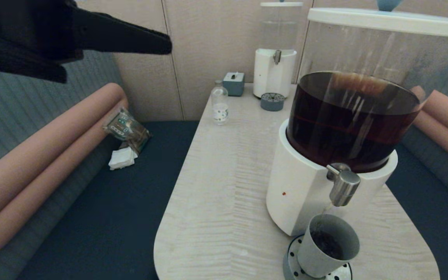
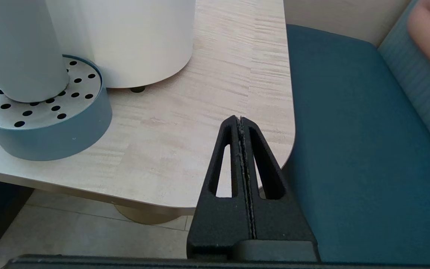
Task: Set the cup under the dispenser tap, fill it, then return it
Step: Turn off the faucet
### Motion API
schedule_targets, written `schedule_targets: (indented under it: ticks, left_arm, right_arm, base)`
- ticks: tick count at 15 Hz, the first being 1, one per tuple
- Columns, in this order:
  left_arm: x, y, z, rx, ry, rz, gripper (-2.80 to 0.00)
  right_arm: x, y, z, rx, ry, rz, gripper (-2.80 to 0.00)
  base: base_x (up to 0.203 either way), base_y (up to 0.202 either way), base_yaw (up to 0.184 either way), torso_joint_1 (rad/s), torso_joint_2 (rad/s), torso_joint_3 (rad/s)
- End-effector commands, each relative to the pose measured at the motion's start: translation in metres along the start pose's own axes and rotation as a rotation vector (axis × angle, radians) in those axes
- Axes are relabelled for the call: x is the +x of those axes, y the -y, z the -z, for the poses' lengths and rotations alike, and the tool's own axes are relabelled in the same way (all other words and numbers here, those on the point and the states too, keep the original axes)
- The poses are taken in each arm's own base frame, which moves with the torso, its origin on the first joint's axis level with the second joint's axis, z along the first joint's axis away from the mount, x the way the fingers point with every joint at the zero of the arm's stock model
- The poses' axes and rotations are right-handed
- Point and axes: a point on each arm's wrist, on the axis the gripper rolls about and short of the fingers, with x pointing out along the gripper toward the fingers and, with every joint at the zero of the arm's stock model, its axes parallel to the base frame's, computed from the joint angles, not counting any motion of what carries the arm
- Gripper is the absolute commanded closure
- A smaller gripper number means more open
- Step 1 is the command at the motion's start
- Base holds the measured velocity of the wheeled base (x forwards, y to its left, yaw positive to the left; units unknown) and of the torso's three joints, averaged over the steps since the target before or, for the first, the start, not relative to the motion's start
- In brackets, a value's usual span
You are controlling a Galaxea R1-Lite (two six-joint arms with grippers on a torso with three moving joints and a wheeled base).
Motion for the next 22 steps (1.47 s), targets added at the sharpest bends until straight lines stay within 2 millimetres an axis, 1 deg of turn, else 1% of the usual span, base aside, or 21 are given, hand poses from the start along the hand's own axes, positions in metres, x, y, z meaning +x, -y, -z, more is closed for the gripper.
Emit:
schedule_targets:
  ticks: [1,2,3,4,5,7,9,10,13,18,22]
  left_arm:
    - [0.03,-0.01,0.018,0.134,-0.213,0.029,0.0]
    - [0.041,-0.008,0.023,0.231,-0.337,0.014,0.0]
    - [0.056,-0.002,0.026,0.294,-0.408,0.012,0.0]
    - [0.072,0.001,0.03,0.325,-0.439,0.012,0.0]
    - [0.093,0.003,0.033,0.365,-0.439,0.03,0.0]
    - [0.13,0.009,0.035,0.457,-0.381,0.063,0.0]
    - [0.156,0.026,0.04,0.501,-0.366,0.102,0.0]
    - [0.165,0.032,0.043,0.511,-0.372,0.12,0.0]
    - [0.18,0.047,0.051,0.528,-0.4,0.146,0.0]
    - [0.185,0.06,0.057,0.542,-0.427,0.167,0.0]
    - [0.189,0.062,0.064,0.547,-0.453,0.166,0.0]
  right_arm:
    - [0.0,0.0,0.003,0.0,-0.006,-0.001,0.0]
    - [0.001,0.0,0.003,0.0,-0.007,-0.001,0.0]
    - [0.001,0.0,0.003,-0.001,-0.007,-0.001,0.0]
    - [0.0,0.0,0.003,0.0,-0.006,-0.001,0.0]
    - [0.001,0.0,0.003,0.0,-0.007,-0.001,0.0]
    - [0.001,0.0,0.003,0.0,-0.007,-0.001,0.0]
    - [0.001,0.0,0.003,-0.001,-0.007,-0.002,0.0]
    - [0.001,0.0,0.003,0.0,-0.007,-0.001,0.0]
    - [0.001,0.0,0.003,0.0,-0.007,-0.001,0.0]
    - [0.001,0.0,0.003,0.0,-0.007,-0.001,0.0]
    - [0.001,0.0,0.003,0.0,-0.007,-0.001,0.0]
  base:
    - [0.0,0.0,0.0,0.0,0.0,0.0]
    - [0.0,0.0,0.0,0.0,0.0,0.0]
    - [0.0,0.0,0.0,0.0,0.0,0.0]
    - [0.0,0.0,0.0,0.0,0.0,0.0]
    - [0.0,0.0,0.0,0.0,0.0,0.0]
    - [0.0,0.0,0.0,0.0,0.0,0.0]
    - [0.0,0.0,0.0,0.0,0.0,0.0]
    - [0.0,0.0,0.0,0.0,0.0,0.0]
    - [0.0,0.0,0.0,0.0,0.0,0.0]
    - [0.0,0.0,0.0,0.0,0.0,0.0]
    - [0.0,0.0,0.0,0.0,0.0,0.0]
